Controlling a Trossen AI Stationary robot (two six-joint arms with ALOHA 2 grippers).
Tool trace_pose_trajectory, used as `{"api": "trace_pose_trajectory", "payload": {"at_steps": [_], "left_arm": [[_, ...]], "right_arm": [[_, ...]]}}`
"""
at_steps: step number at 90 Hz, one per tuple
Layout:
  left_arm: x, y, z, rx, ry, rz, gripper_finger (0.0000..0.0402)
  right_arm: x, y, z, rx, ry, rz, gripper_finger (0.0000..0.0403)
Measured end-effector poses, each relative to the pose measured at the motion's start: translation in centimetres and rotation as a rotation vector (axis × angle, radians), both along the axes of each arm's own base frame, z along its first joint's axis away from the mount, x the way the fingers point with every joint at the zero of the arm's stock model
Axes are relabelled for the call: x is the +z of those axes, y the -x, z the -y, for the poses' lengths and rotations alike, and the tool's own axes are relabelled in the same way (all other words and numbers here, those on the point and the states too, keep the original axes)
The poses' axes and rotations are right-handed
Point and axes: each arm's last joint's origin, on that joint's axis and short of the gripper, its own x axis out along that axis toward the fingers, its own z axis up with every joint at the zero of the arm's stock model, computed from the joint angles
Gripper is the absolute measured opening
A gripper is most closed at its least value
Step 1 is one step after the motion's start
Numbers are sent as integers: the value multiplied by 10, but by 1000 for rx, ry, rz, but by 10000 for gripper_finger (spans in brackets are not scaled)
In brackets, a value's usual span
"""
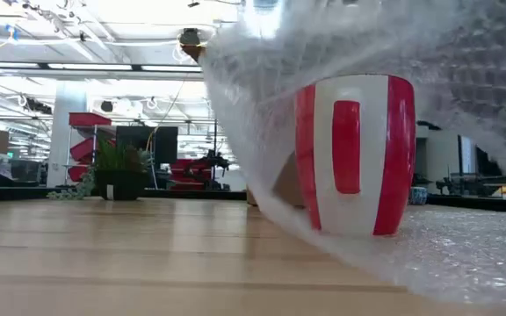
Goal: Wrap mug
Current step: Wrap the red mug in the bubble wrap
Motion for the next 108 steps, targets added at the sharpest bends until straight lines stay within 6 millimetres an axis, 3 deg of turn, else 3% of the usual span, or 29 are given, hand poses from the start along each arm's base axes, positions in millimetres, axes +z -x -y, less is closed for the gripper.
{"api": "trace_pose_trajectory", "payload": {"at_steps": [28, 63, 87, 108], "left_arm": [[0, 0, -1, 9, 5, -1, 201], [0, 0, -1, 9, 5, 0, 201], [0, 0, -1, 10, 4, -1, 201], [0, -1, -1, 8, -4, 2, 201]], "right_arm": [[40, 14, -13, 12, -105, -35, 1], [94, 47, 3, -25, -140, -143, 0], [83, 56, 0, -13, -174, -307, 0], [61, 40, -7, -20, -143, -426, 0]]}}
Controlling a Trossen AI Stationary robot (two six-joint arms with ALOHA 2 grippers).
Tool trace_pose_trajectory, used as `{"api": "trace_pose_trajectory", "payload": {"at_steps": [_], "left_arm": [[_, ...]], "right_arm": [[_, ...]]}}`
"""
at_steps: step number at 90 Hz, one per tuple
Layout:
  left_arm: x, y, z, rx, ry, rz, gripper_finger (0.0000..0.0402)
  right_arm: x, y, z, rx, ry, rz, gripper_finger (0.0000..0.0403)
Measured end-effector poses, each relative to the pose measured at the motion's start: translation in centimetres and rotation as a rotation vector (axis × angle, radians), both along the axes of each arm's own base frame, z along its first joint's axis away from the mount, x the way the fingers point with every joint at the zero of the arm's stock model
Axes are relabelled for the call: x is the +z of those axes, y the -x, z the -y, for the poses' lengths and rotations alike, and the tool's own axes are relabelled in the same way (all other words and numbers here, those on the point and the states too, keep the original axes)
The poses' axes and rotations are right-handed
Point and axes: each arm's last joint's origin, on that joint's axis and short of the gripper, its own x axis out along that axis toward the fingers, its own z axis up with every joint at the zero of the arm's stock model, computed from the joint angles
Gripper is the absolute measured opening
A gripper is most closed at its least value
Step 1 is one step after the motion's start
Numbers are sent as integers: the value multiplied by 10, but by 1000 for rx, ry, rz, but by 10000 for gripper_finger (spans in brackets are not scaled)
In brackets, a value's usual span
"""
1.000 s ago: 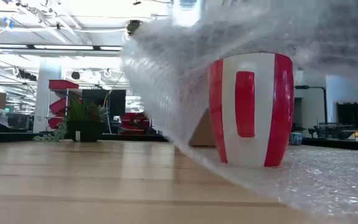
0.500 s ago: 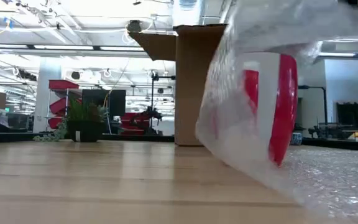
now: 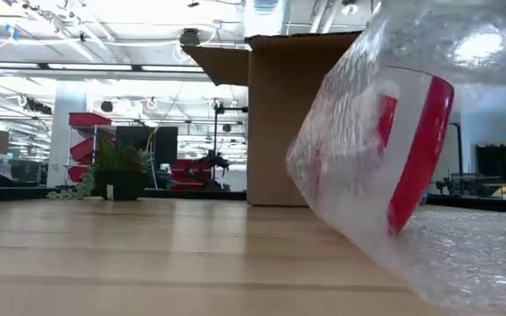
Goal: Wrap mug
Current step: Wrap the red mug in the bubble wrap
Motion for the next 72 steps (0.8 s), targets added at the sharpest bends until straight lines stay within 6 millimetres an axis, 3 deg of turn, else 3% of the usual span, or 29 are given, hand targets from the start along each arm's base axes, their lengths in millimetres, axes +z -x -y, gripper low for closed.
{"api": "trace_pose_trajectory", "payload": {"at_steps": [15, 30, 44, 60, 72], "left_arm": [[0, 0, 0, -5, -6, 0, 201], [0, 0, 0, -7, -7, 0, 201], [0, 0, 0, -7, -7, -1, 201], [-1, 0, 0, 1, -1, -7, 201], [-1, 0, 0, 2, 0, -8, 201]], "right_arm": [[-11, -15, 0, -6, 41, -10, 13], [-15, -20, 8, 29, 52, -79, 72], [-11, -14, 21, 121, -40, -211, 107], [25, -17, 20, 185, -75, -137, 109], [59, -33, 9, 296, -25, -14, 98]]}}
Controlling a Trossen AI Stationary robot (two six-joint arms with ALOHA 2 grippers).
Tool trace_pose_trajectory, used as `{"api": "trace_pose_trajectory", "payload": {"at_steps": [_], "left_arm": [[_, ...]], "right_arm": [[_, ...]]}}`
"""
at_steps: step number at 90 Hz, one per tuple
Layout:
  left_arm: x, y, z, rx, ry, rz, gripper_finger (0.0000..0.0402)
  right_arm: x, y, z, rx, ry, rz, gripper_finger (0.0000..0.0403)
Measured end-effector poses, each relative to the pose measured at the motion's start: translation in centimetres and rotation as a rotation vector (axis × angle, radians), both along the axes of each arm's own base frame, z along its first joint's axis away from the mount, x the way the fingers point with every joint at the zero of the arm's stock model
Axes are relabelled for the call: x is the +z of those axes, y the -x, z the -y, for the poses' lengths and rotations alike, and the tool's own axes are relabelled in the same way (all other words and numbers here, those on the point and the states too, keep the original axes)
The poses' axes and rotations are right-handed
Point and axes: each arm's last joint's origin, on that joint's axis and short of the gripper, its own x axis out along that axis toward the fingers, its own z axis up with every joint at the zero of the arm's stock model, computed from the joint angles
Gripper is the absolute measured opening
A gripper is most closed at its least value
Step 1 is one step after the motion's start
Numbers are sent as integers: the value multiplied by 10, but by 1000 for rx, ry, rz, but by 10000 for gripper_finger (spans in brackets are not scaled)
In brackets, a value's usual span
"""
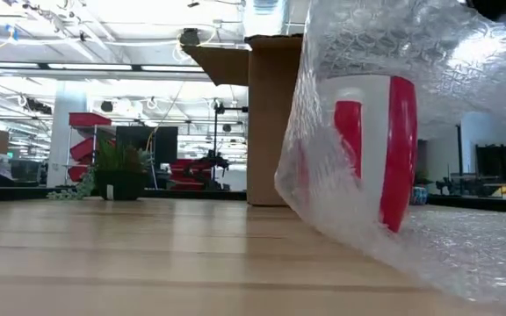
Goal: Wrap mug
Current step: Wrap the red mug in the bubble wrap
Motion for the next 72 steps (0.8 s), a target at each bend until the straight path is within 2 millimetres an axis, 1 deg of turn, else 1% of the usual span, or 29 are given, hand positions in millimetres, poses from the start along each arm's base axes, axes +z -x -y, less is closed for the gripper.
{"api": "trace_pose_trajectory", "payload": {"at_steps": [8, 14, 23, 30, 39, 47, 58, 72], "left_arm": [[0, 1, 1, -5, 0, -2, 201], [1, 2, 1, -7, 0, -1, 201], [2, 4, 0, -14, -8, 2, 201], [2, 5, -1, -13, -25, 2, 201], [0, 7, -3, -2, -57, -16, 201], [-1, 9, -4, 7, -66, -38, 201], [-1, 11, -4, 12, -52, -48, 201], [9, 25, -10, 15, -21, -26, 201]], "right_arm": [[18, -16, -11, 76, 33, 62, 87], [29, -33, -19, 121, 64, 101, 76], [40, -66, -27, 189, 134, 124, 55], [41, -95, -28, 241, 202, 99, 37], [34, -128, -22, 271, 288, 9, 9], [23, -150, -15, 287, 312, -90, 4], [-2, -171, -7, 317, 315, -210, 3], [-33, -184, -5, 361, 318, -295, 1]]}}
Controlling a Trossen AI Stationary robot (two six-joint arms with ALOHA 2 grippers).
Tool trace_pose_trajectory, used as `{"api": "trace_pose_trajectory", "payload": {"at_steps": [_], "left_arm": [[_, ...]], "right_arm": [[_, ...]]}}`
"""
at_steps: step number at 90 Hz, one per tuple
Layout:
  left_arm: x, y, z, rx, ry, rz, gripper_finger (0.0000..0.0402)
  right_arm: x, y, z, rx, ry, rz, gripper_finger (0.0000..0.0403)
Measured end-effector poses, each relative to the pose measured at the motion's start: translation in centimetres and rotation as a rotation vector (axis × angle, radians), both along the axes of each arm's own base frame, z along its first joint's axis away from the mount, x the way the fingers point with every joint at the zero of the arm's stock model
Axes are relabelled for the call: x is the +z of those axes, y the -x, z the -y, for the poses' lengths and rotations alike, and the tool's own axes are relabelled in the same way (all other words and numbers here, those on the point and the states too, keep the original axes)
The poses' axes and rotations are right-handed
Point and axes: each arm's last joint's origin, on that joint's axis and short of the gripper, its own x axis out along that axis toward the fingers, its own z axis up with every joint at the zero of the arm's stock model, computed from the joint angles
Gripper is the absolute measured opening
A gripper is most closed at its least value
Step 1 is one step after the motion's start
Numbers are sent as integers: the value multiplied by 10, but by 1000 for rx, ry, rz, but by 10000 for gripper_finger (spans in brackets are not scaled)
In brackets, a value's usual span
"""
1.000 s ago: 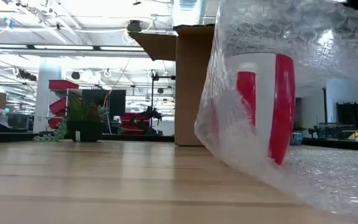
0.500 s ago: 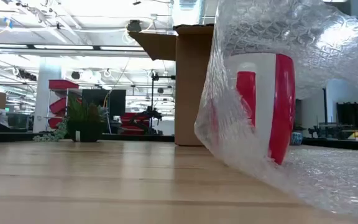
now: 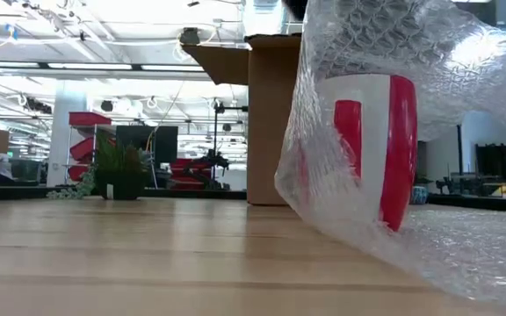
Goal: Wrap mug
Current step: Wrap the red mug in the bubble wrap
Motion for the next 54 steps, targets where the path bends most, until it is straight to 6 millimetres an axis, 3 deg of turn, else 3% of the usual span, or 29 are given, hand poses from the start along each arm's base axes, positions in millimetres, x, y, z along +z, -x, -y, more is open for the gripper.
{"api": "trace_pose_trajectory", "payload": {"at_steps": [30, 41, 54], "left_arm": [[10, 12, -7, 16, 9, 49, 201], [10, 11, -7, 12, 4, 48, 201], [10, 11, -7, 11, 4, 48, 201]], "right_arm": [[-52, -19, -1, 53, 45, -103, 0], [-52, -20, 1, 53, 48, -103, 0], [-32, -19, 7, 41, 40, -74, 0]]}}
